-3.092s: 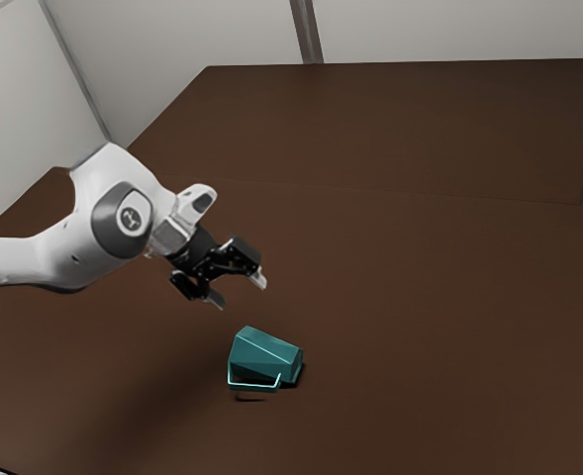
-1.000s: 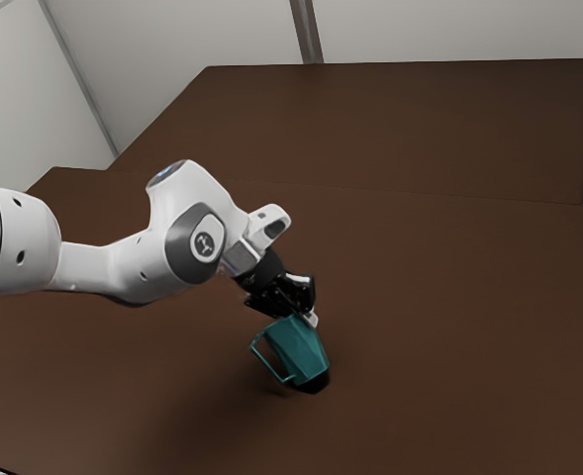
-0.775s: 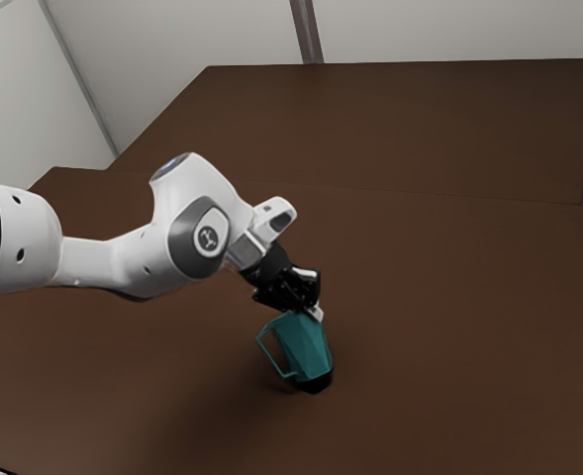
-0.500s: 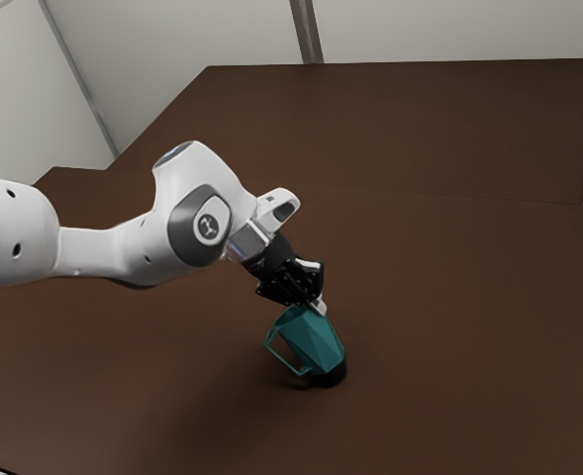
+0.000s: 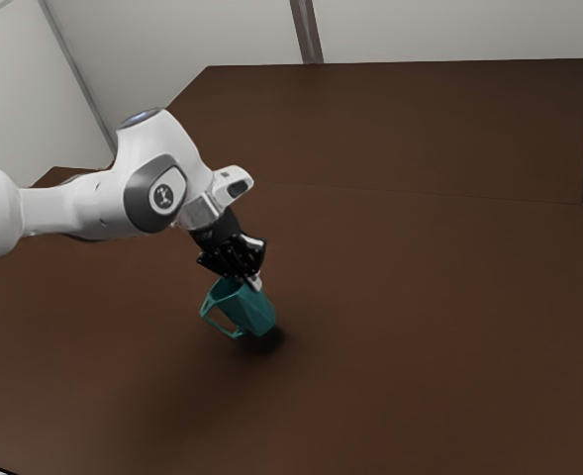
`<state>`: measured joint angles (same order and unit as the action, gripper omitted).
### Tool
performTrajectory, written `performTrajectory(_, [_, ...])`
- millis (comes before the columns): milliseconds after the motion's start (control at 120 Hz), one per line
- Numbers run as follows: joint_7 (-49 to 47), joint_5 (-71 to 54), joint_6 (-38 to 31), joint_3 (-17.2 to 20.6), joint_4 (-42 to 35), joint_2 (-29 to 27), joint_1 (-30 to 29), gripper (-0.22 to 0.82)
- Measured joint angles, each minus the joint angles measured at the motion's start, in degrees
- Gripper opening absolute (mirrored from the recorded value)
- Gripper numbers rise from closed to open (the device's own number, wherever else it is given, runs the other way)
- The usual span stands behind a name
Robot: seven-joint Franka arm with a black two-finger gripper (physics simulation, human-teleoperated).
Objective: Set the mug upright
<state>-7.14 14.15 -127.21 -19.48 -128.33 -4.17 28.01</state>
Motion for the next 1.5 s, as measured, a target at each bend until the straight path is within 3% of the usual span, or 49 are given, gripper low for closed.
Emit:
performTrajectory(125, [-0.53,-7.62,2.83,0.06,3.34,1.31,-2.51,-0.18])
performTrajectory(275, [-0.96,-12.01,4.34,0.02,9.44,7.32,-4.26,-0.18])
performTrajectory(408, [-1.49,-13.19,3.57,0.18,11.68,10.63,-2.49,-0.18])
performTrajectory(892, [-6.55,-13.08,5.40,2.15,8.81,8.70,-2.21,-0.18])
performTrajectory(1500, [-9.38,-12.50,4.78,2.59,11.43,13.39,-2.39,-0.18])
